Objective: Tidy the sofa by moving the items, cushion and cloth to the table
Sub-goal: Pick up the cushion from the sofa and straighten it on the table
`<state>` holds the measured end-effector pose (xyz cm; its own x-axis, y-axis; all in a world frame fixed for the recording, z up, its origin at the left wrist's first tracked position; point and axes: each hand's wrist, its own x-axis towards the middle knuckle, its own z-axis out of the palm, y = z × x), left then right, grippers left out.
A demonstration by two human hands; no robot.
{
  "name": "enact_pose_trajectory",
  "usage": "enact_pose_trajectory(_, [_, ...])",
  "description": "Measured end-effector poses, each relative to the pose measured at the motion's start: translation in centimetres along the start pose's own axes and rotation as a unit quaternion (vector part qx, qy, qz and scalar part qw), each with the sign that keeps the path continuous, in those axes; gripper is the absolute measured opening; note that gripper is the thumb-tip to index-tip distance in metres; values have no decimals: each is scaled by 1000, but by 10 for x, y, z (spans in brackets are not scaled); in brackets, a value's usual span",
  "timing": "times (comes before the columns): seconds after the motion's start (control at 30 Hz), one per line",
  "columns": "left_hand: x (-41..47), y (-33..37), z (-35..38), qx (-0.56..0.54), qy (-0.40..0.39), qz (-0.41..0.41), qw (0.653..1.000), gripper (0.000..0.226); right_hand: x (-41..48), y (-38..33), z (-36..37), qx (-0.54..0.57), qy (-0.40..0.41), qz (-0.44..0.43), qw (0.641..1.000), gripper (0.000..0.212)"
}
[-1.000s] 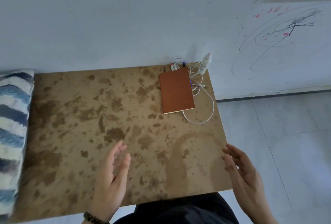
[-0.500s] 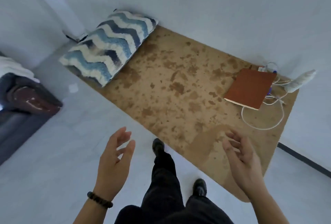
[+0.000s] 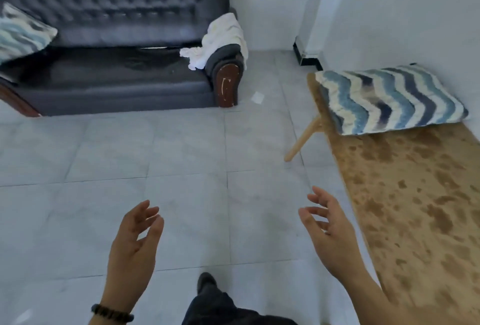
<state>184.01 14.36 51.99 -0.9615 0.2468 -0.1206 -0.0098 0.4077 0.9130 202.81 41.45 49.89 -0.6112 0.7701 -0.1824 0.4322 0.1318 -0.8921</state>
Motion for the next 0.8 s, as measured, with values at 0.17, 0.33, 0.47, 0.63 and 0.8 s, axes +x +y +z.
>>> enact_pose_trajectory(0.17, [80, -28, -60, -16, 29, -38, 999, 34, 45, -49, 124, -40, -83, -14, 996, 46])
enact_pose_trajectory(0.33, [160, -18, -100, 4, 14, -38, 999, 35, 88, -104, 191, -39, -104, -25, 994, 43])
enact_pose_trajectory(0.47, [236, -12, -108, 12, 10, -26, 1000, 36, 142, -130, 226, -42, -91, -36, 994, 42])
enact_pose_trajectory(0.63, [344, -16, -94, 32, 7, -35, 999, 37, 238, -144, 291, -33, -94, -30, 995, 40])
enact_pose_trajectory(0.8, [457, 13, -110, 44, 33, -42, 998, 37, 348, -204, 368, -38, -156, -40, 986, 41])
